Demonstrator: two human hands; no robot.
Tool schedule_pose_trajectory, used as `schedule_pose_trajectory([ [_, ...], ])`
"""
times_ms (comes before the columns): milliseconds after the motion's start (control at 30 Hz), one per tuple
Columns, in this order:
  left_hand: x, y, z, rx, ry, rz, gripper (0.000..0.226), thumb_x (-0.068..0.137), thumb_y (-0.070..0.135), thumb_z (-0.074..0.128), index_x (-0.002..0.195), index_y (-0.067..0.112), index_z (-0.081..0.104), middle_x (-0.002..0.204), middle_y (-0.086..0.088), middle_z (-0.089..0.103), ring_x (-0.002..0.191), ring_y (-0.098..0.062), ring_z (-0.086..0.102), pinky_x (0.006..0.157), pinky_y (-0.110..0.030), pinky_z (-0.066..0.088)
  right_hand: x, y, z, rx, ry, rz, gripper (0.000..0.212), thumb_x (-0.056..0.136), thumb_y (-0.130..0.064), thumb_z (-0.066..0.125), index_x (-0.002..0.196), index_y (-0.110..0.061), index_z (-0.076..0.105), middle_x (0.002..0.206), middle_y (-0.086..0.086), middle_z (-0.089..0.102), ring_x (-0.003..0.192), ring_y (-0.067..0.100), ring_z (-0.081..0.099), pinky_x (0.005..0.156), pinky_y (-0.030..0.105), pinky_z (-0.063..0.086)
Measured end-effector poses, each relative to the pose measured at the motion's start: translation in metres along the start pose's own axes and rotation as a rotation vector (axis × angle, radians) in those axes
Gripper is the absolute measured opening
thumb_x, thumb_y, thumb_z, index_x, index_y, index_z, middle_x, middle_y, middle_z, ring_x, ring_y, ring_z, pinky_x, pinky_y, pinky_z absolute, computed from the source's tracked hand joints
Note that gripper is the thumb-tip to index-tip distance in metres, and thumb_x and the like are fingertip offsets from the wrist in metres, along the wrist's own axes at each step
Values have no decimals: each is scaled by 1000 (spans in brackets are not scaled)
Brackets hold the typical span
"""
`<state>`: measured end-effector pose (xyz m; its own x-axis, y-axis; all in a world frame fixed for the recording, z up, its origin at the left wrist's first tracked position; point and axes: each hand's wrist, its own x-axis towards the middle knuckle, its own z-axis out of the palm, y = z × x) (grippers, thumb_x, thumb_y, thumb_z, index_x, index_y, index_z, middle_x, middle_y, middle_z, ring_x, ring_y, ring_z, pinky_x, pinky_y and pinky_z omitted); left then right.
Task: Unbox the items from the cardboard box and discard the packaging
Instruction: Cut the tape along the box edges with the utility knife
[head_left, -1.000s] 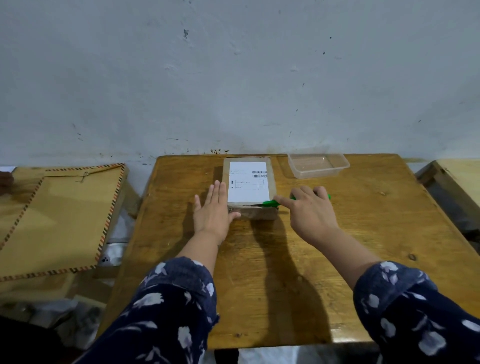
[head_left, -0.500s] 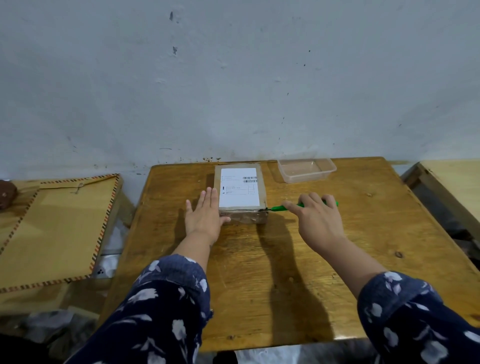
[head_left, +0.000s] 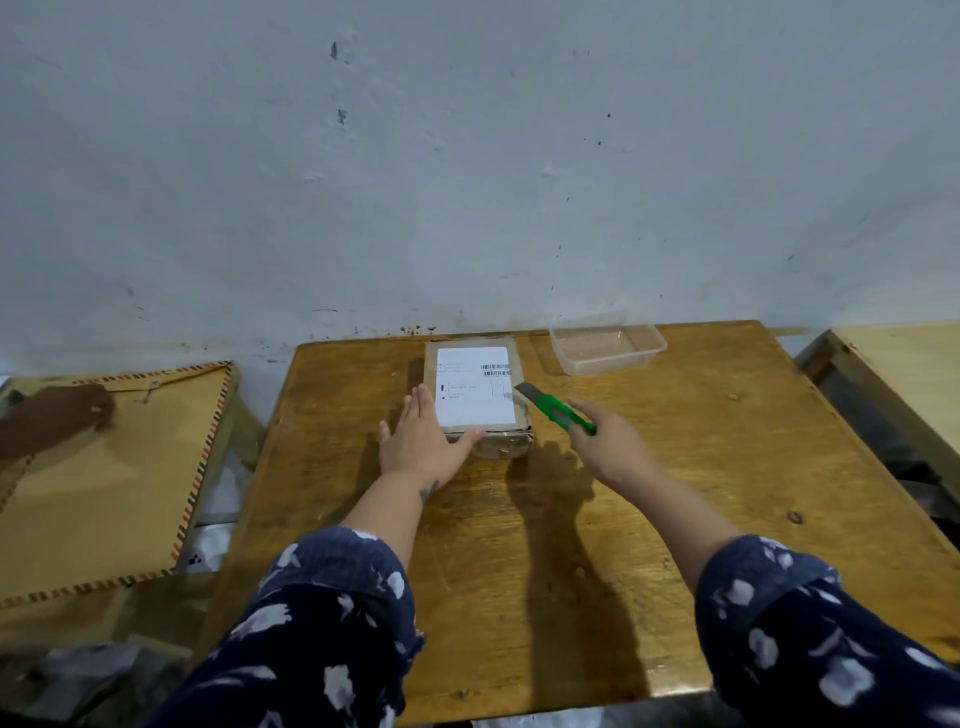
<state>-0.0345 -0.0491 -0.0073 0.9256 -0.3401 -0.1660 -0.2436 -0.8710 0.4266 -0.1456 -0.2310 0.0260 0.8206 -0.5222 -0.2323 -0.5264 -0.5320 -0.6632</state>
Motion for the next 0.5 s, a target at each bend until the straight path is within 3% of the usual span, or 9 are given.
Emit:
schedule_pose_trajectory([
  [67, 1, 2, 1, -145, -3, -43, 102, 81, 69, 52, 153, 17, 0, 161, -2, 10, 146, -26, 17, 116, -48, 18, 5, -7, 11, 155, -7, 43, 52, 95, -16, 50, 144, -26, 36, 115, 5, 59, 65, 11, 53, 49, 21, 42],
  [167, 1, 0, 1, -235, -25, -47, 107, 76, 67, 61, 153, 20, 3, 161, 2, 12, 143, -28, 25, 107, -47, 36, 13, -20, 28, 278, 53, 54, 56, 89, -16, 62, 141, -20, 42, 128, 6, 57, 90, 16, 56, 63, 20, 45],
  [300, 6, -6, -5, -253, -40, -18, 105, 77, 59, 67, 153, 23, 6, 160, 3, 15, 144, -26, 23, 106, -47, 37, 25, -26, 44, 251, 119, 33, 49, 83, -17, 70, 130, -20, 54, 122, 4, 63, 91, 12, 53, 73, 26, 48],
  [500, 17, -19, -15, -206, -88, 28, 104, 76, 55, 70, 153, 24, 8, 159, 2, 18, 145, -26, 22, 109, -45, 34, 38, -22, 42, 97, -7, -16, 56, 77, -26, 75, 129, -23, 54, 121, 0, 62, 98, 14, 55, 73, 26, 46],
])
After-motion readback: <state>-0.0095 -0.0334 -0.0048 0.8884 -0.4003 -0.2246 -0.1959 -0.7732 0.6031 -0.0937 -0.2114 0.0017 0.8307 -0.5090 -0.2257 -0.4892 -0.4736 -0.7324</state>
